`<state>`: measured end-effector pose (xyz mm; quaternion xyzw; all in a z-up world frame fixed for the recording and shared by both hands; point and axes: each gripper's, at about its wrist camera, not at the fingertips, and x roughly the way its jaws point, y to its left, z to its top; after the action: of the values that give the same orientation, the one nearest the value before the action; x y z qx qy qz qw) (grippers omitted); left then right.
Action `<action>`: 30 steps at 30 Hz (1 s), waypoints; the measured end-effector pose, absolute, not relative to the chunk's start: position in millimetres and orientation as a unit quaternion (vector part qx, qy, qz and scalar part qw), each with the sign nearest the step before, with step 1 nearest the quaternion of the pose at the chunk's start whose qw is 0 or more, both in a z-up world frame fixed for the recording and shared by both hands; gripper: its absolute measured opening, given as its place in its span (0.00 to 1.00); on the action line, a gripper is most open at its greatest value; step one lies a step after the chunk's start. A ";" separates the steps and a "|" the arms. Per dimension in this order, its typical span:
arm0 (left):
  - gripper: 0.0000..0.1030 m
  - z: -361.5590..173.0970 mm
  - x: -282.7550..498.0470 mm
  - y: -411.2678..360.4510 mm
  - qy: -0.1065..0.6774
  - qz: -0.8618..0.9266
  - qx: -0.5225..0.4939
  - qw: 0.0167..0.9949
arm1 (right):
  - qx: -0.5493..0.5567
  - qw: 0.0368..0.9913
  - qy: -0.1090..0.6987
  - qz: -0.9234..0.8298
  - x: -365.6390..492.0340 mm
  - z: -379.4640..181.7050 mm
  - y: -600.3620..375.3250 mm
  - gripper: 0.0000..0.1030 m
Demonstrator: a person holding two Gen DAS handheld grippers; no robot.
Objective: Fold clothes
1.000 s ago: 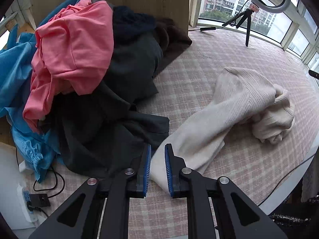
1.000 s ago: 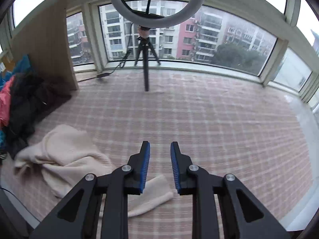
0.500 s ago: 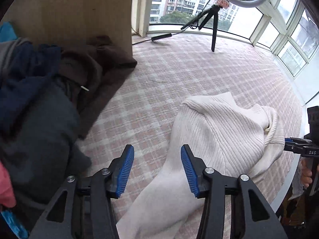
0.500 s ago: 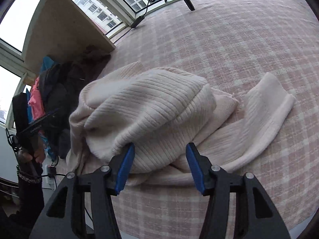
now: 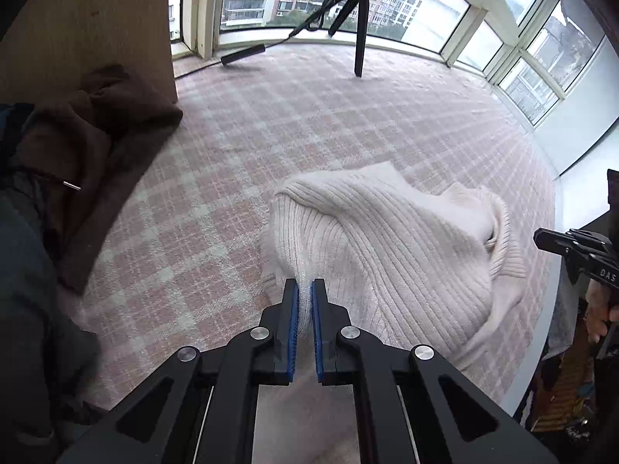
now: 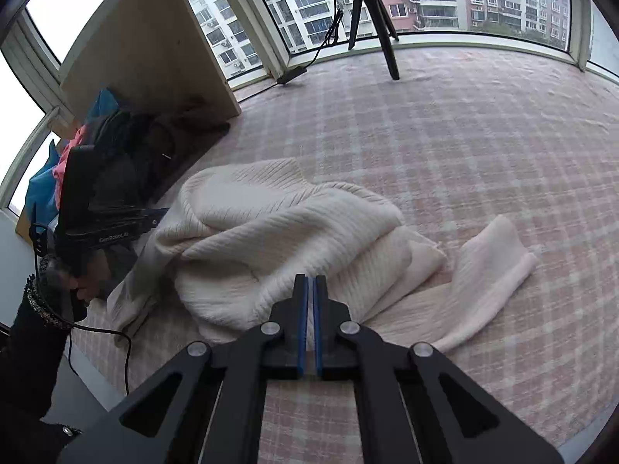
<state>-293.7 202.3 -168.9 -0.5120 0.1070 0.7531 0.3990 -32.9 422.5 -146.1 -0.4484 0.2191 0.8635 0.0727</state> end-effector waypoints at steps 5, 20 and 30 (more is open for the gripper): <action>0.06 -121.7 -288.6 155.8 0.095 0.788 -0.466 0.391 | -0.418 0.125 0.211 0.875 -13.8 -102.9 464.1 0.03; 0.05 -128.5 -270.7 104.2 0.071 0.798 -0.472 0.367 | -0.490 0.004 0.286 0.823 -100.7 -195.8 391.9 0.09; 0.05 66.6 -250.0 43.8 0.089 0.872 -0.279 0.392 | -0.337 0.126 0.097 0.928 -40.9 39.6 412.6 0.08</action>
<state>-250.0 43.8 66.6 -0.2787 0.0888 0.8723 0.3919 -40.9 412.6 39.6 -0.3374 0.0970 0.9278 0.1259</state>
